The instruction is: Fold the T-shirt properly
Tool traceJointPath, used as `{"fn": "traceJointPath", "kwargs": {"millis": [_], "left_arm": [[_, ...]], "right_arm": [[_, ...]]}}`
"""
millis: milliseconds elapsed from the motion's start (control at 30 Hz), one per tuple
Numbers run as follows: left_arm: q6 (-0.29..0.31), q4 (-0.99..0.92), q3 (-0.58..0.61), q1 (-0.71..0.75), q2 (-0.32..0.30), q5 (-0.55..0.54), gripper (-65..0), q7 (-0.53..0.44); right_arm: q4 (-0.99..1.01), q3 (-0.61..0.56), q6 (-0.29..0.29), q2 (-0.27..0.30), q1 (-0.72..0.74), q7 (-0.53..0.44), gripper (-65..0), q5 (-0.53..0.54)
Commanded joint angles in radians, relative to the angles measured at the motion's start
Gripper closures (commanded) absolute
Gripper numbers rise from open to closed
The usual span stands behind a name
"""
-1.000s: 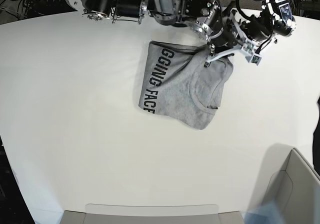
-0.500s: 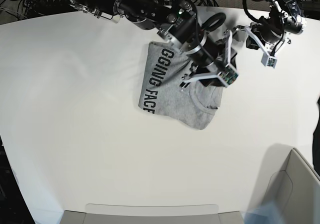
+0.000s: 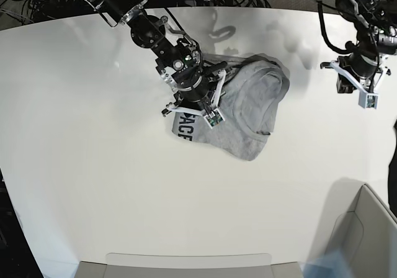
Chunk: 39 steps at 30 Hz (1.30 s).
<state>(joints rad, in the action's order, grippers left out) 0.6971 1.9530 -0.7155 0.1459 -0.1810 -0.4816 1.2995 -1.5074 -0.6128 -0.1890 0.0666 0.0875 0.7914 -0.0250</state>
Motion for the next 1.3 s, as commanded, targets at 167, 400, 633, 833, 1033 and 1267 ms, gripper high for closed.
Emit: {"fn": "traceJointPath", "kwargs": {"millis": [167,400,633,833,1033,1267], "left_arm": [[0.001,0.053,-0.016,0.07,-0.021,-0.006,-2.6,-0.251],[0.001,0.062,-0.125,0.215,0.059,0.008,0.0,-0.579],[0.001,0.059,-0.138,0.275,0.176,0.243,0.0,-0.729],[0.001,0.035,-0.138,0.329,0.22,0.323,0.0,-0.733],[0.001,-0.031,-0.149,0.403,0.219,0.326,0.0,-0.734],[0.001,-0.129,-0.149,0.49,0.217,0.327,0.0,-0.745]], "right_arm": [[-0.189,0.09,0.024,-0.037,-0.087,-0.042,-13.2,0.072],[-0.485,0.192,0.032,-0.024,-0.237,-0.033,0.0,0.072],[-0.56,0.251,0.024,0.031,-0.43,-0.034,0.0,0.067],[-0.56,0.353,0.024,0.048,-0.681,-0.175,0.0,0.069],[-0.559,0.394,0.024,0.054,-0.92,-0.292,0.0,0.067],[-0.554,0.56,0.024,0.045,-1.127,-0.398,0.0,0.076]]}}
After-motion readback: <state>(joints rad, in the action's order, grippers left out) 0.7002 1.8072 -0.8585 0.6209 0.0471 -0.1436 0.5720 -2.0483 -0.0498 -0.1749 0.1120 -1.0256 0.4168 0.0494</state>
